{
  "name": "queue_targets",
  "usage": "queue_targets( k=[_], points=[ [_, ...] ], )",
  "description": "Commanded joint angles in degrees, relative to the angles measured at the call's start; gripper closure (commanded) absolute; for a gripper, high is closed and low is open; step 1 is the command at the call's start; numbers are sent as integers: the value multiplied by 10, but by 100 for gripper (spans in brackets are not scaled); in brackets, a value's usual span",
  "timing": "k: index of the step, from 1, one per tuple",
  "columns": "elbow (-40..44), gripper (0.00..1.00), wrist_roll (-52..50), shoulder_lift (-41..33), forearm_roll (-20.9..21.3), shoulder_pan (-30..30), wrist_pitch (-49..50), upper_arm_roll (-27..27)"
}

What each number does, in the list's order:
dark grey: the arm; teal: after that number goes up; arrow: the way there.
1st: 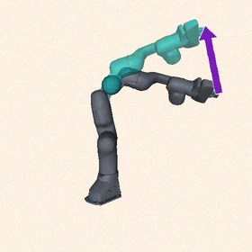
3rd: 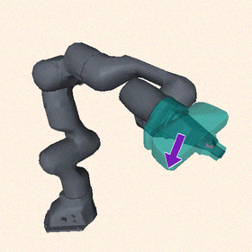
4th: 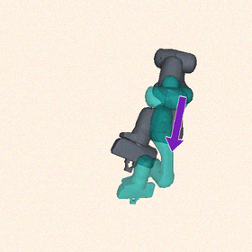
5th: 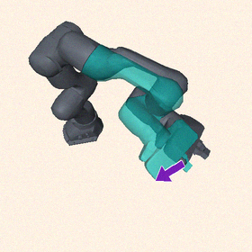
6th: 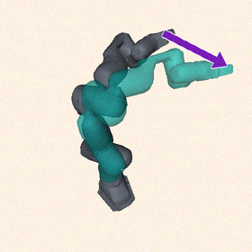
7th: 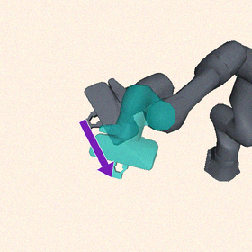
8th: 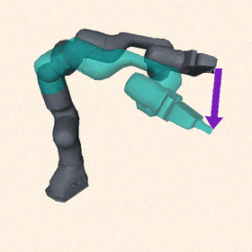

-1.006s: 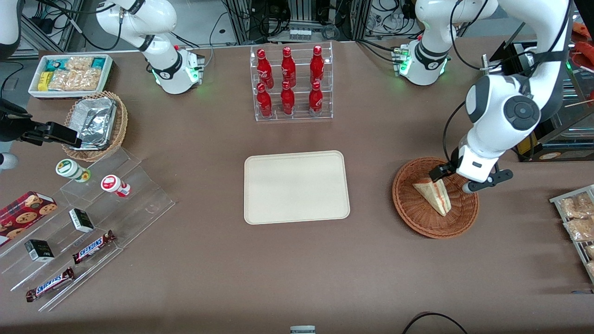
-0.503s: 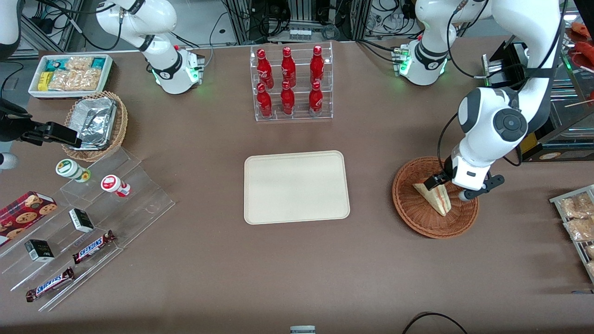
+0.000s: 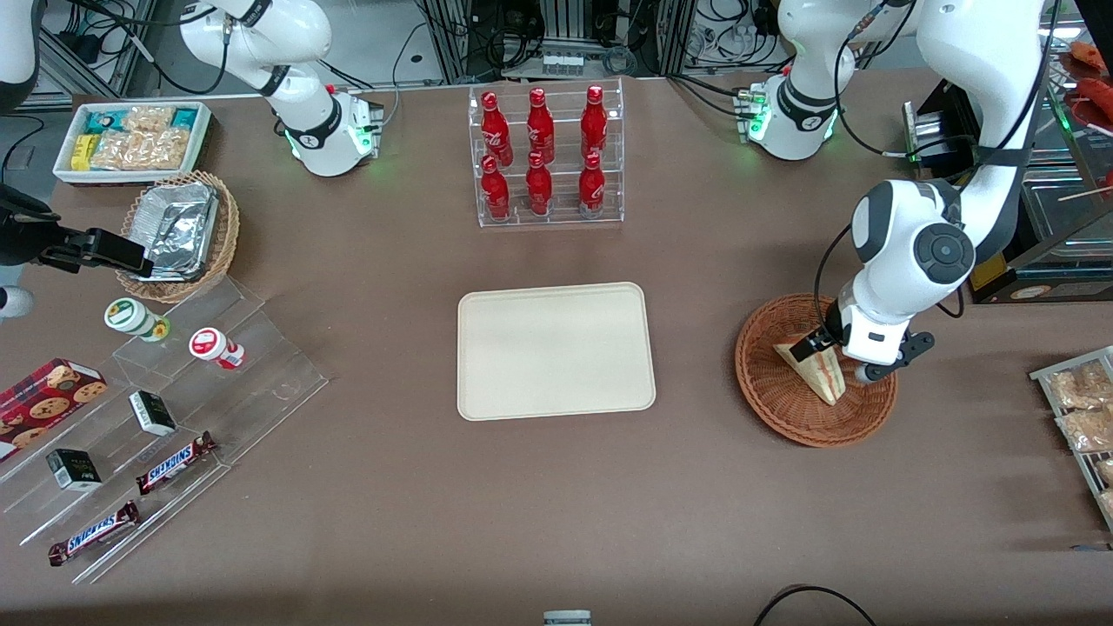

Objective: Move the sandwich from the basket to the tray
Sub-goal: 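Lower the open left gripper around the sandwich in the basket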

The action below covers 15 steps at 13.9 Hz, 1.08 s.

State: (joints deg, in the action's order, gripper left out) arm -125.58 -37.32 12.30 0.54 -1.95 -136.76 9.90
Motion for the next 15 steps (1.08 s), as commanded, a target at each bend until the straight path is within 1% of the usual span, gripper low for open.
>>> queue_targets(
  k=[1, 10, 11, 12, 13, 14, 15],
  points=[
    [-1, 0, -15, 11, 8, -1, -15, -1],
    [-2, 0, -19, 39, 8, -5, -32, -6],
    [-2, 2, -19, 41, 8, -5, -32, -6],
    [-2, 18, -19, 42, 8, -5, -32, -6],
    [-2, 48, -20, 42, 8, -5, -32, -6],
    [-2, 73, -22, 42, 8, -5, -32, -6],
    [-2, 94, -26, 42, 8, -5, -32, -6]
  ],
)
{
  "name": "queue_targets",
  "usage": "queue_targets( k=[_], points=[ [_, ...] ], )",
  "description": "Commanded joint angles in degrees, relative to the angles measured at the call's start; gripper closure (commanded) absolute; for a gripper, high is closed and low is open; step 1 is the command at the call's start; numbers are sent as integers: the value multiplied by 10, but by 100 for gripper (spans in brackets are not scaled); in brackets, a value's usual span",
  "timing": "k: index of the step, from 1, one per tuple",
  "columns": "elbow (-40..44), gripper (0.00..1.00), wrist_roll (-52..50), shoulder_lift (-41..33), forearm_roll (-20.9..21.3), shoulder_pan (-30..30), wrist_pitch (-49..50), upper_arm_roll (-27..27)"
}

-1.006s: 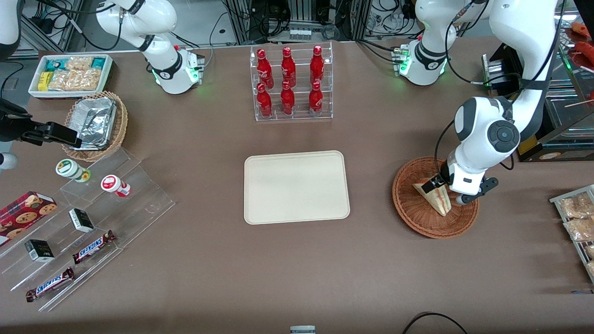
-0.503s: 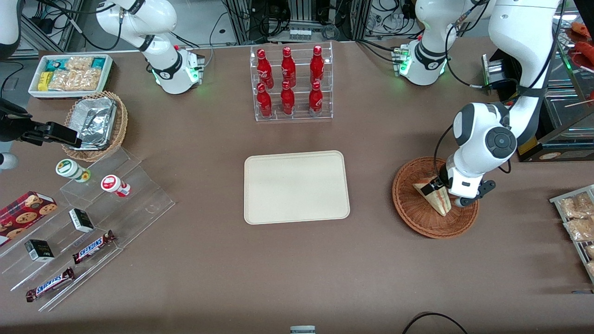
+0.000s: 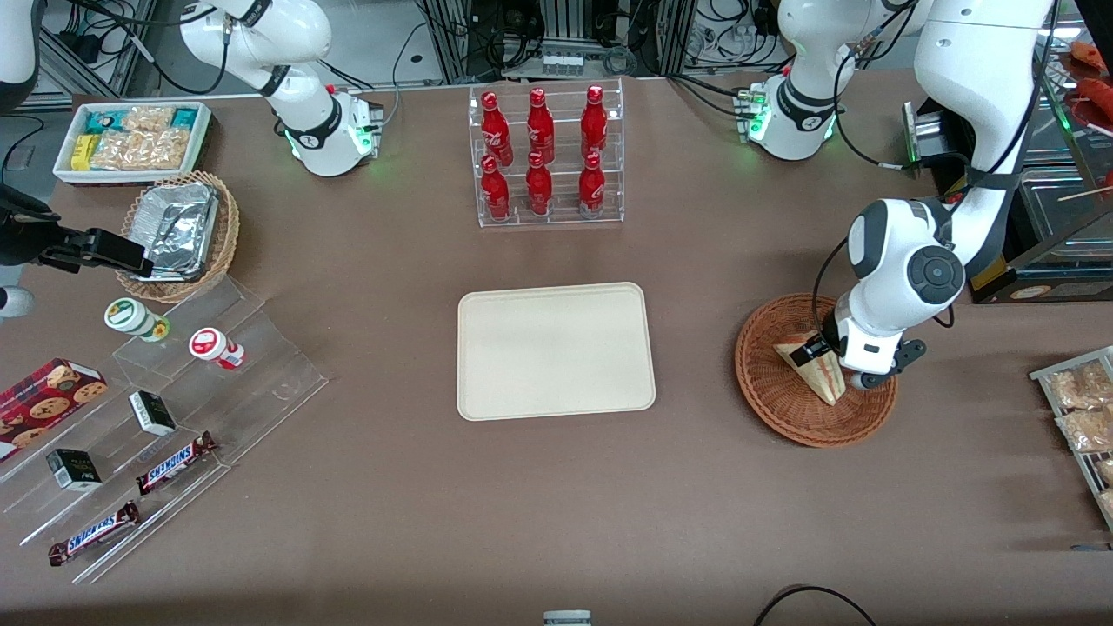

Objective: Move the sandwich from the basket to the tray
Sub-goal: 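Close the left gripper on the sandwich and lift it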

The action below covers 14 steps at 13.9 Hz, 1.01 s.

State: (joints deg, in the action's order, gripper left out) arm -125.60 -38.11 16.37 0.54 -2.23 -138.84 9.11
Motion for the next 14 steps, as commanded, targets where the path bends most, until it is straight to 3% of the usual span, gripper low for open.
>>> queue_targets(
  k=[1, 4, 11, 14],
  points=[
    [-2, 100, -18, 0, 8, -2, -9, 2],
    [10, 100, -15, -11, 8, -2, 13, 2],
    [166, 100, 21, -6, 9, 7, 214, 13],
    [181, 100, 53, -4, 10, 7, 232, 54]
  ],
)
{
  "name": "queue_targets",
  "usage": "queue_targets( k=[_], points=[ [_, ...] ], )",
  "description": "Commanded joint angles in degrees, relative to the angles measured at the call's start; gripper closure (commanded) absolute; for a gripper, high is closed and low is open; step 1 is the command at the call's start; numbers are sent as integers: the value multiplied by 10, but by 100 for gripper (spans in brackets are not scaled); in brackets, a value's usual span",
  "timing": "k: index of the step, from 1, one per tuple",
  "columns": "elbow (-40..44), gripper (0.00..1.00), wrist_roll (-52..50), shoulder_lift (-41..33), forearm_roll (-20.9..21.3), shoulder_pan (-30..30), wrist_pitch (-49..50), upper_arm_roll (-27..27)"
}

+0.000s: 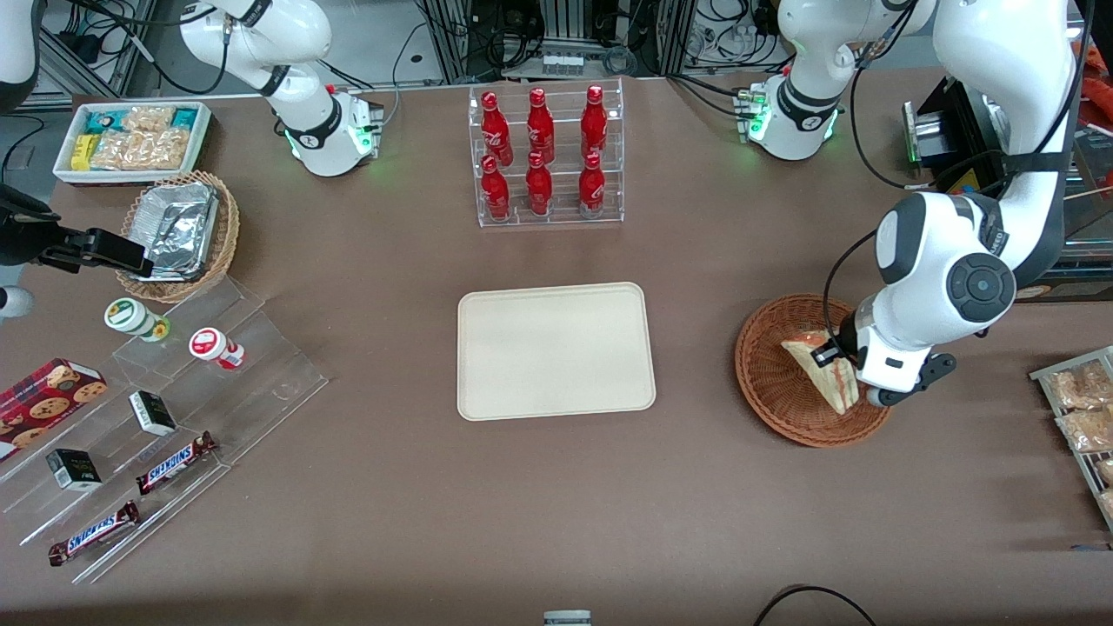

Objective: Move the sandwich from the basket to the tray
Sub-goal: 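Carry the sandwich with the left gripper over the cream tray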

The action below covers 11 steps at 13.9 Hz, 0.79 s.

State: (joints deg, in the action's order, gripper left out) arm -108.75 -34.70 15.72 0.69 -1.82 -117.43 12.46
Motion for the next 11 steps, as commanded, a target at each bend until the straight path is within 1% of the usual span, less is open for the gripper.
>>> queue_targets(
  k=[1, 3, 4, 6, 9, 11],
  points=[
    [14, 100, 31, 3, 10, 3, 19, 34],
    [14, 100, 44, 3, 13, 3, 19, 60],
    [14, 100, 50, 5, 24, 2, 19, 76],
    [31, 100, 72, 31, 33, 2, 19, 108],
    [73, 100, 43, 88, 35, 7, 16, 160],
    [120, 100, 31, 134, 41, 49, 16, 162]
  ],
)
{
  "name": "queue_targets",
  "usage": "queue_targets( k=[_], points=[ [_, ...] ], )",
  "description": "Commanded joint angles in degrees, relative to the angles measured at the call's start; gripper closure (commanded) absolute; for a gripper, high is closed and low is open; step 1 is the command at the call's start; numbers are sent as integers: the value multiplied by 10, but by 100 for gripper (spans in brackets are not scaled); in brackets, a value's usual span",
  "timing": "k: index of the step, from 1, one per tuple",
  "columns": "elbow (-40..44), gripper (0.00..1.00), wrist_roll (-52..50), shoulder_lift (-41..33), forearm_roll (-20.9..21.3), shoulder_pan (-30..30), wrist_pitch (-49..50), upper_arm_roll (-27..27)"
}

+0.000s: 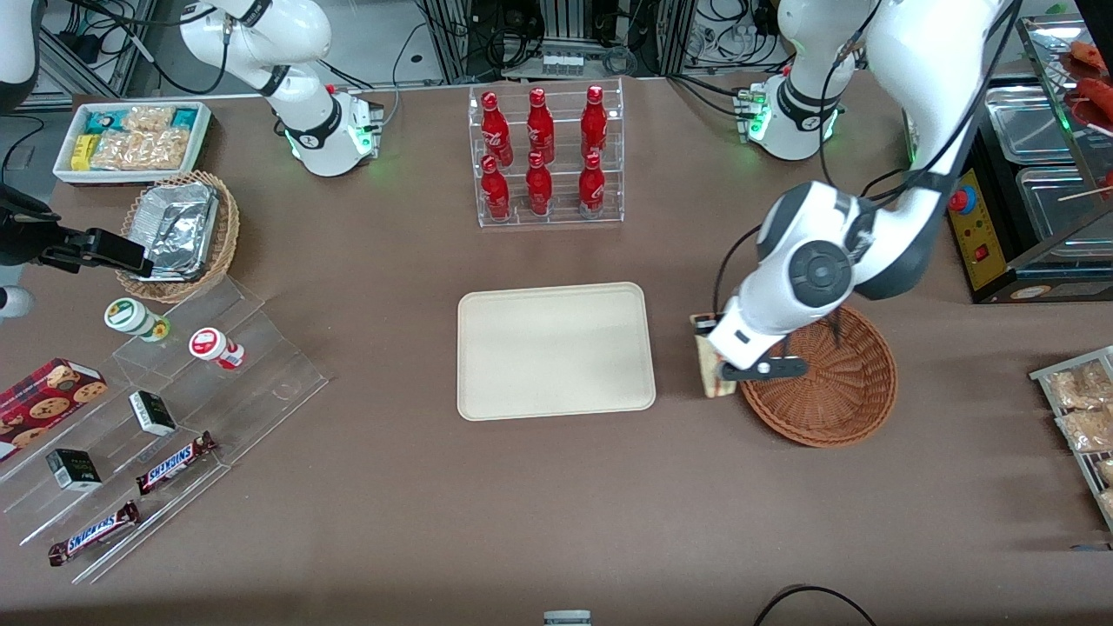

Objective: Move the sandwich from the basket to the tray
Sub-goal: 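Carry the sandwich with the left gripper over the cream tray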

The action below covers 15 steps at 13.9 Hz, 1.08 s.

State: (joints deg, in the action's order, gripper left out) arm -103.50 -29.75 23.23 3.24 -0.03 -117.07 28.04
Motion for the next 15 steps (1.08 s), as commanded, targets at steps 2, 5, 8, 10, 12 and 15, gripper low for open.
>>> queue_targets(
  k=[2, 5, 8, 10, 12, 15],
  points=[
    [102, 100, -71, 94, 39, 72, 11, 3],
    [153, 100, -137, 138, 74, 122, 12, 3],
    [206, 100, -188, 177, 77, 179, 12, 2],
    [231, 100, -220, 198, 94, 206, 13, -2],
    [249, 100, -252, 217, 109, 232, 14, -3],
    [285, 100, -272, 250, 120, 259, 18, -4]
  ],
)
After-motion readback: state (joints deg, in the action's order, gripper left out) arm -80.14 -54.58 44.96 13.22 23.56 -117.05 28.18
